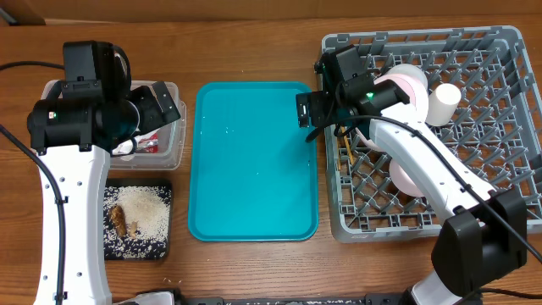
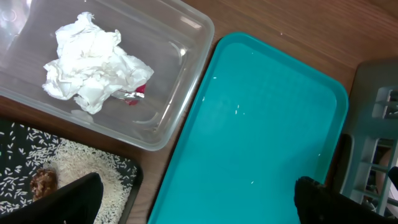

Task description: Sort waste into correct bins and load items into the dishwasher

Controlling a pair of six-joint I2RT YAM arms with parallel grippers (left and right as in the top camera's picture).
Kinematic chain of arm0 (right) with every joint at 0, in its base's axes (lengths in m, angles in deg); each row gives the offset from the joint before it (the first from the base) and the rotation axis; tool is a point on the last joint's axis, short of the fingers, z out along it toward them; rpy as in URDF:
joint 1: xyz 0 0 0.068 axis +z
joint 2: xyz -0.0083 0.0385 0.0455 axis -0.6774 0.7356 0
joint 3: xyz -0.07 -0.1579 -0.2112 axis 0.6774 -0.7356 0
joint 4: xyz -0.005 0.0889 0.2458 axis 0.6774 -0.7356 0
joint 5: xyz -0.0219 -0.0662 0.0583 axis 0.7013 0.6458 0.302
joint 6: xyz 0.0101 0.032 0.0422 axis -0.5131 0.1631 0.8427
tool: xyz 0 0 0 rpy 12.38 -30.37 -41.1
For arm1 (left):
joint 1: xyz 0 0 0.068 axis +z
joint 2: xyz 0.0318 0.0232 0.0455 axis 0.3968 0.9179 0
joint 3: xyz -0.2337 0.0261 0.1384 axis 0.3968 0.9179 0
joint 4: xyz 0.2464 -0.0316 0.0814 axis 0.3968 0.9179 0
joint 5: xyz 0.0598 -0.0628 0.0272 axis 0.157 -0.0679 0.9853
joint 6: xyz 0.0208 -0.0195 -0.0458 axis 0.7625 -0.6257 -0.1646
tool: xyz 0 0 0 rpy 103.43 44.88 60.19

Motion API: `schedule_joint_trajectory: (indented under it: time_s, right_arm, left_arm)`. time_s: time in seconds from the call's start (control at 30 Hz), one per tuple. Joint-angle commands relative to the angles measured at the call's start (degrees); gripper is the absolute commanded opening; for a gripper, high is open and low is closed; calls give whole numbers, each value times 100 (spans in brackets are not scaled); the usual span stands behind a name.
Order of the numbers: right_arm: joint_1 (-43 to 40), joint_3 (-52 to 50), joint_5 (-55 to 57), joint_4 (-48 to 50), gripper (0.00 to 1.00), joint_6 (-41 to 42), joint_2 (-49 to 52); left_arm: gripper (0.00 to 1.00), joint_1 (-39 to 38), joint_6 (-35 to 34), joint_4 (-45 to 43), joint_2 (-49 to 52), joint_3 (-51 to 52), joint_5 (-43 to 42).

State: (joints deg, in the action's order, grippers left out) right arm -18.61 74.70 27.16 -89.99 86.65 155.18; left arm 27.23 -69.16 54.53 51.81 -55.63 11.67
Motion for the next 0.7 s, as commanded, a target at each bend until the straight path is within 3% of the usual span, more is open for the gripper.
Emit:
schedule_joint_trajectory:
  time_s: [0.0,0.43,0.67]
  right_arm:
    - [-4,144,-35,20,100,20,-111]
    - [-7,131,-31,-2,100,20,-116]
    - [-4,131,-28,-2,100,17,-758]
  left_arm:
    - [100,-13,-37,-4,-17,-81,4]
    - [100,-13,-37,-4,-17,-81,4]
    - [100,-13,-37,-4,-17,-81,4]
